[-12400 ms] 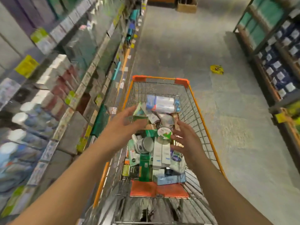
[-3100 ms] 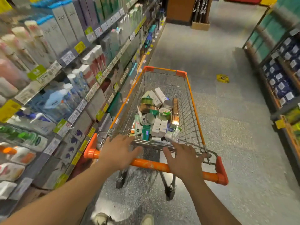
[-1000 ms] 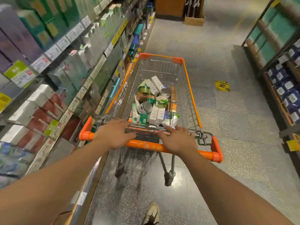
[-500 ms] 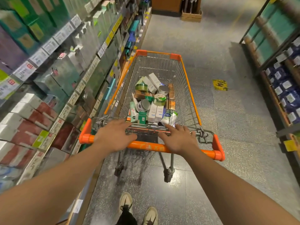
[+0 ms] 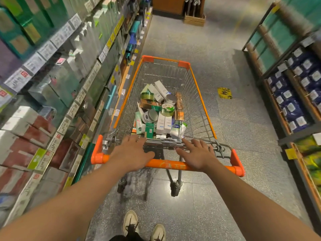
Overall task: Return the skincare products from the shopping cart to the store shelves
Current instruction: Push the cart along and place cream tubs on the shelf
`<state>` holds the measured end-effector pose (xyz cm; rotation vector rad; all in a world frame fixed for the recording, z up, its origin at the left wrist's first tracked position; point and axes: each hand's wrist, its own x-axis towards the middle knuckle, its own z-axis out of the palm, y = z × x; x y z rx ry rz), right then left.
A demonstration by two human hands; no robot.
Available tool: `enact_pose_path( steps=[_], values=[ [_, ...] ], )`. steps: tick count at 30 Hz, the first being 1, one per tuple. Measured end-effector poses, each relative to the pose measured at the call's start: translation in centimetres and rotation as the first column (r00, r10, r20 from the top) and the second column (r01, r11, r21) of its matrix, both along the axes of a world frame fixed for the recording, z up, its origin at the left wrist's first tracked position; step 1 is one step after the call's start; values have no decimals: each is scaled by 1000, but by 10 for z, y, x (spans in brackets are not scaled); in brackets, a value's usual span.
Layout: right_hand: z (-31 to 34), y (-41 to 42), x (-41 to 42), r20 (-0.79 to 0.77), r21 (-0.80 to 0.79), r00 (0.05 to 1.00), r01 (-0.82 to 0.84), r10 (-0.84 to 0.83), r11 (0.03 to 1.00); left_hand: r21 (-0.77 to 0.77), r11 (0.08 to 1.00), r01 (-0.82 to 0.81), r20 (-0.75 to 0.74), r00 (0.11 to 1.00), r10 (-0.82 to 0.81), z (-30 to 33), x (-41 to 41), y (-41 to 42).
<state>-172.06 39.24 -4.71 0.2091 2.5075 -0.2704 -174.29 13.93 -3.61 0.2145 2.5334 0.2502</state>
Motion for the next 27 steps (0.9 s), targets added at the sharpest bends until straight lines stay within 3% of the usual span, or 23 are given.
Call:
enact_pose_path(
  steps=[11, 15, 20, 27],
  values=[
    [2, -3, -5, -37, -56, 994, 101, -103, 993, 61, 997, -42, 163, 986, 32, 12, -32, 3],
    [4, -4, -22, 3, -99, 984, 177, -178, 979, 70, 989, -127, 105, 987, 119, 17, -62, 5],
    [-18, 9, -68, 35, -209, 974, 227, -225, 951, 313, 892, -327, 182, 942, 281, 15, -98, 27],
    [-58, 21, -155, 32, -304, 971, 234, -236, 923, 289, 835, -469, 285, 875, 392, -6, -159, 59]
  ],
)
